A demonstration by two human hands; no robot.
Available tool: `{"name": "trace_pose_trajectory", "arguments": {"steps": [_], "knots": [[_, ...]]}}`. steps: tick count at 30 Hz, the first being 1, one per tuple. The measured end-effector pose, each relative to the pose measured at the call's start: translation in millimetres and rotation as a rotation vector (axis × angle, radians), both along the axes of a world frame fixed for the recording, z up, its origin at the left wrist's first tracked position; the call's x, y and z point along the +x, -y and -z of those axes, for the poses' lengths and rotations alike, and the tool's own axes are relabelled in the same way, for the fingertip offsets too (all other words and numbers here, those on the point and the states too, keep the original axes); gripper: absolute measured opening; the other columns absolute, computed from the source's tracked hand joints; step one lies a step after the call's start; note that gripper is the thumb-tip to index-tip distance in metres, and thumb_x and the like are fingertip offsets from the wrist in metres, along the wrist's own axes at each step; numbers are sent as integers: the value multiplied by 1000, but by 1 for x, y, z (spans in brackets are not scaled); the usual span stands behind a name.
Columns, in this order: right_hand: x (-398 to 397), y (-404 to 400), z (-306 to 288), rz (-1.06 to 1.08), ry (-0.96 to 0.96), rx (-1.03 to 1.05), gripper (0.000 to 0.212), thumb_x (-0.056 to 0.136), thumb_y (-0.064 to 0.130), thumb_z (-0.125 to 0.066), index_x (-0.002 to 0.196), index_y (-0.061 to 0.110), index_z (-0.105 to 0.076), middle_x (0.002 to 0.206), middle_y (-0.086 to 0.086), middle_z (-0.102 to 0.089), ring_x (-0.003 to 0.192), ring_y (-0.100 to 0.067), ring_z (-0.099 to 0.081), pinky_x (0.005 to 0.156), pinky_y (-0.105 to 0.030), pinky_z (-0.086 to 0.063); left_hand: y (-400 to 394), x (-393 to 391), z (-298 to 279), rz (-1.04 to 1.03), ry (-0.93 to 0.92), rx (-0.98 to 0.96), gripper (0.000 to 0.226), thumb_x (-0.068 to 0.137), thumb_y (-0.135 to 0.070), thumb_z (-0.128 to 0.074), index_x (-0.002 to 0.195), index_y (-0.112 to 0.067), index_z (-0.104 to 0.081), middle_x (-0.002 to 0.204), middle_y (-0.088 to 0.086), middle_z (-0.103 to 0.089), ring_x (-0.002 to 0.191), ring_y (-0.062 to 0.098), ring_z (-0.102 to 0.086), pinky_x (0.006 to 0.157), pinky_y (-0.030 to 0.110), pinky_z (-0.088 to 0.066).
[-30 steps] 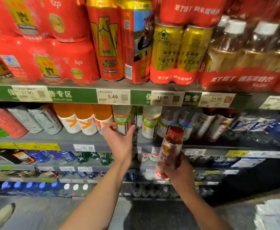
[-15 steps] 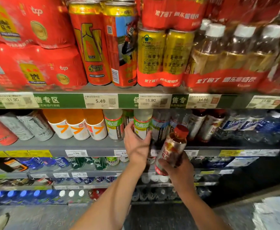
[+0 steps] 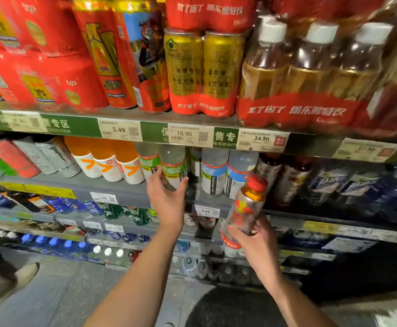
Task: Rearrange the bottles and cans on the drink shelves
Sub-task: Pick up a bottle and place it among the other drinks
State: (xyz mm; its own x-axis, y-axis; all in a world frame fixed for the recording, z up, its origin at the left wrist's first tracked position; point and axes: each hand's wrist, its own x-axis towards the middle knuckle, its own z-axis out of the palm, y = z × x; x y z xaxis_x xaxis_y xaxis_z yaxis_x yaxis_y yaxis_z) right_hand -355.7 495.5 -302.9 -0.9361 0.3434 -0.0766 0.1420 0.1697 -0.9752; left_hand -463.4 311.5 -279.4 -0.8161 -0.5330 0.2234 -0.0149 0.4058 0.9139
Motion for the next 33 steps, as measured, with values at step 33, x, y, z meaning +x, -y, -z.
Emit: {"name": "trace_pose_trajectory", "arguments": {"steps": [33], "knots": [[22,-40,10,-38,91,4,51,69,13,-90,112,19,-64,95,8,-78,88,-6,-73,91,-39,-56,-62,10,5,-58,-128,15,64,70,-29,-91,112,-3,-51,103,3,-51,96,23,-52,90,32,-48]]}}
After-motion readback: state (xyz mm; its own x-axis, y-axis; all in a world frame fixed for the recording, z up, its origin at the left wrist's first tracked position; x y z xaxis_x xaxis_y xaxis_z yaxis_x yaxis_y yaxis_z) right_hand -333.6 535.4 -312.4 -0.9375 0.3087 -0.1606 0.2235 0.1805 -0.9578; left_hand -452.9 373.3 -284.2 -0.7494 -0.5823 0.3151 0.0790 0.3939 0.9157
